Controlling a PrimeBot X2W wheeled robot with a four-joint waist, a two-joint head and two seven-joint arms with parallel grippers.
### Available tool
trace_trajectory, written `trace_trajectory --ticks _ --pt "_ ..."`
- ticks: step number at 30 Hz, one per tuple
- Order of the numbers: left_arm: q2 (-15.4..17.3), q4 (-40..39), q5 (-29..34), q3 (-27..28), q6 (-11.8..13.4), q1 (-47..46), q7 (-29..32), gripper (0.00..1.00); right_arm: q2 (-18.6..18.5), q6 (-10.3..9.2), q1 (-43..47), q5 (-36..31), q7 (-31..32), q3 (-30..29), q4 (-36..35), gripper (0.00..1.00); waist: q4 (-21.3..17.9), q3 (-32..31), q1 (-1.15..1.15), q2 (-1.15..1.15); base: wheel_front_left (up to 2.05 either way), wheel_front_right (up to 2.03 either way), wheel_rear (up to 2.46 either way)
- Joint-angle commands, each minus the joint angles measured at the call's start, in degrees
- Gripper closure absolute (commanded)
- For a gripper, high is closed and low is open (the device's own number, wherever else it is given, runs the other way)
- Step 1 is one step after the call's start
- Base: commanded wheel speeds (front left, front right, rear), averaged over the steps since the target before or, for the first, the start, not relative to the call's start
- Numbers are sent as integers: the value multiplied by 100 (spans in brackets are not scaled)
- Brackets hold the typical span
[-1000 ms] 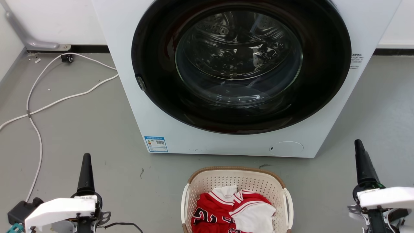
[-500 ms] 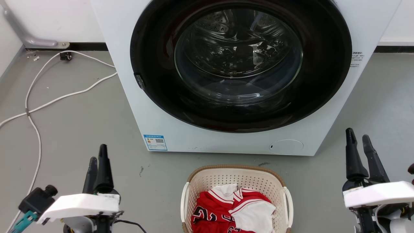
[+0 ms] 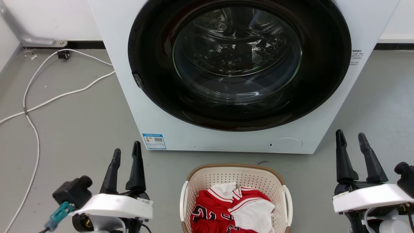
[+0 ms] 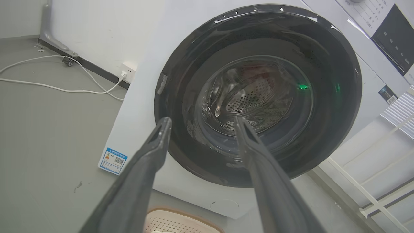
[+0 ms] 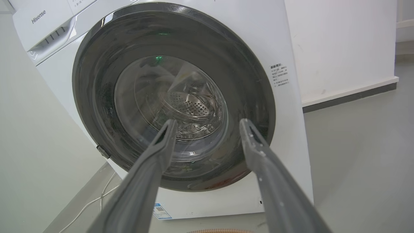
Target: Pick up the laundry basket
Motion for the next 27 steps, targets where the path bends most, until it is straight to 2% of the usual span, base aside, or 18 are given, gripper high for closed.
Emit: trace_trajectory --ticks 1,11,18,27 --pt "17 -114 223 -65 20 5 -61 0 -10 0 15 -189 -60 11 -72 0 -1 7 0 0 0 0 0" --pt "18 -183 1381 -503 124 20 -205 0 -9 0 82 -871 -203 117 18 0 -1 21 0 0 0 0 0" --pt "45 -298 1793 -691 120 102 -299 0 -8 0 146 -1320 -300 154 43 0 -9 10 0 0 0 0 0" --pt "137 -82 2327 -960 199 124 -411 0 -6 0 230 -1818 -412 175 6 0 -39 15 0 0 0 0 0"
